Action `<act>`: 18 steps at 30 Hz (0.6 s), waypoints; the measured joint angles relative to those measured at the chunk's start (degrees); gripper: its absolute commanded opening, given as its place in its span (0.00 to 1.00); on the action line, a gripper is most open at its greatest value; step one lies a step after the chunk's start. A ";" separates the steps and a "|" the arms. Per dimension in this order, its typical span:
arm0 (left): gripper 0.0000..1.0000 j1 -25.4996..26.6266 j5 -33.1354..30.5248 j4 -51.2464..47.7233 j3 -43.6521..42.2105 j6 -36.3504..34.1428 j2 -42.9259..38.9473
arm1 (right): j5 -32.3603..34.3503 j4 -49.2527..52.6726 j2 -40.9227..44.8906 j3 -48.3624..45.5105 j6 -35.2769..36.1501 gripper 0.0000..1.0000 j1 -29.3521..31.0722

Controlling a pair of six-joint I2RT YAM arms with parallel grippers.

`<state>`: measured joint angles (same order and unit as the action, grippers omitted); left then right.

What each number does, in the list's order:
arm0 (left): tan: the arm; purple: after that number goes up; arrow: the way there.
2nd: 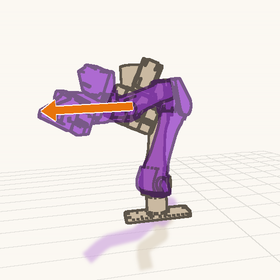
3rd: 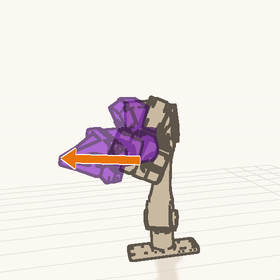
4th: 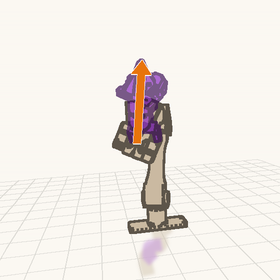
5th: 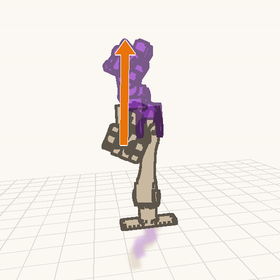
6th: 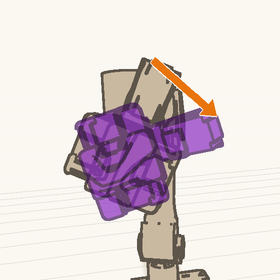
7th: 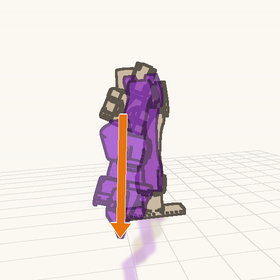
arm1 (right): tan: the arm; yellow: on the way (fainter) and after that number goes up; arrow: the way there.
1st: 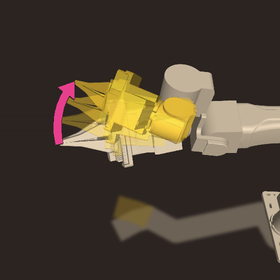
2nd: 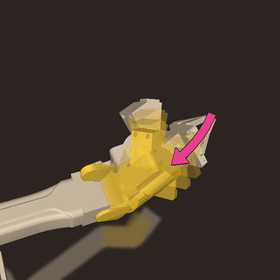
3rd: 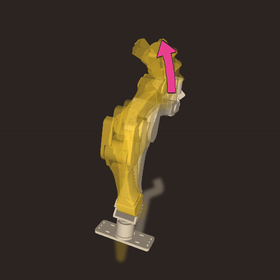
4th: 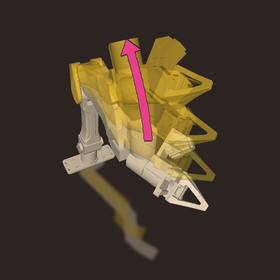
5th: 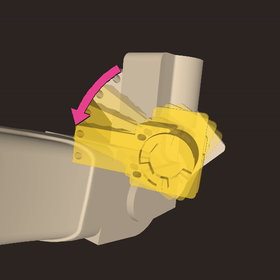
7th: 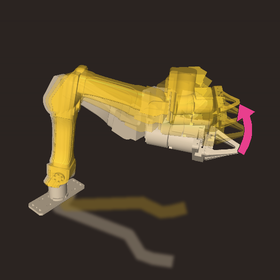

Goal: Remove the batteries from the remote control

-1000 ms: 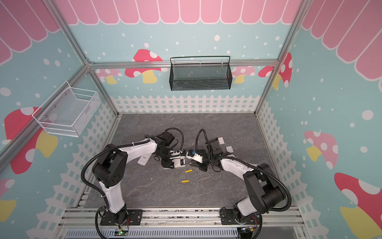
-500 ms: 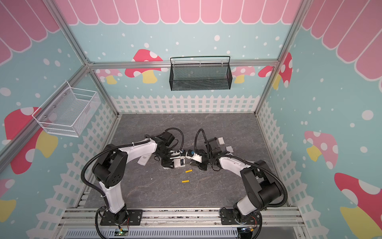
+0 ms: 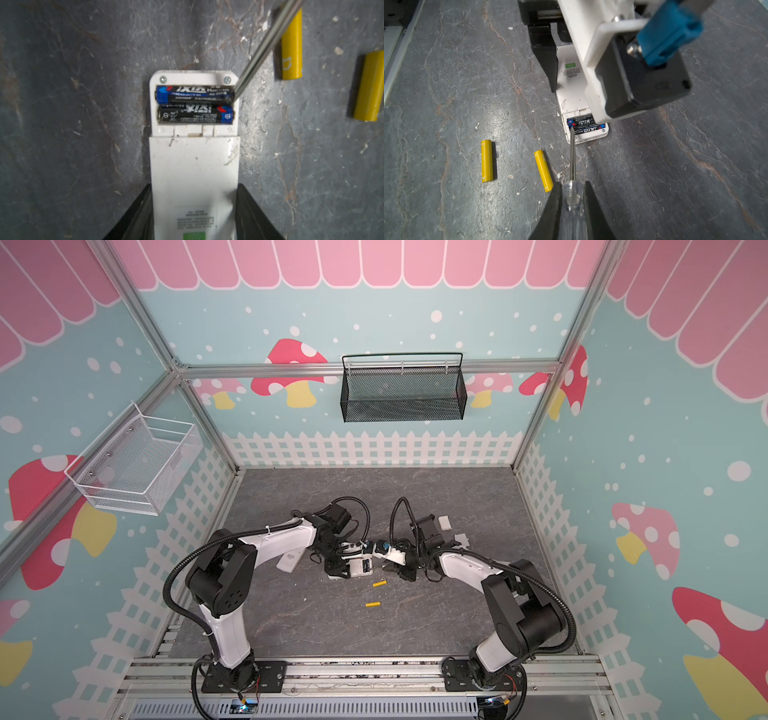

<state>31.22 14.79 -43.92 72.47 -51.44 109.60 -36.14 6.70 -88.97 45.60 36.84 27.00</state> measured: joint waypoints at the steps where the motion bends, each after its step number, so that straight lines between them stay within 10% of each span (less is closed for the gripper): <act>1: 0.54 0.02 -0.04 0.00 0.00 0.00 0.00 | -0.07 0.15 0.00 0.00 0.00 0.00 0.00; 18: 0.53 0.33 -0.52 0.00 0.00 0.00 0.00 | -0.15 1.38 -0.55 0.00 0.22 0.00 0.00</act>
<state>31.55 14.26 -43.92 72.47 -51.44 109.60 -36.29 8.08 -89.52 45.60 37.06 27.00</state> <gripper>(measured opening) 0.538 0.162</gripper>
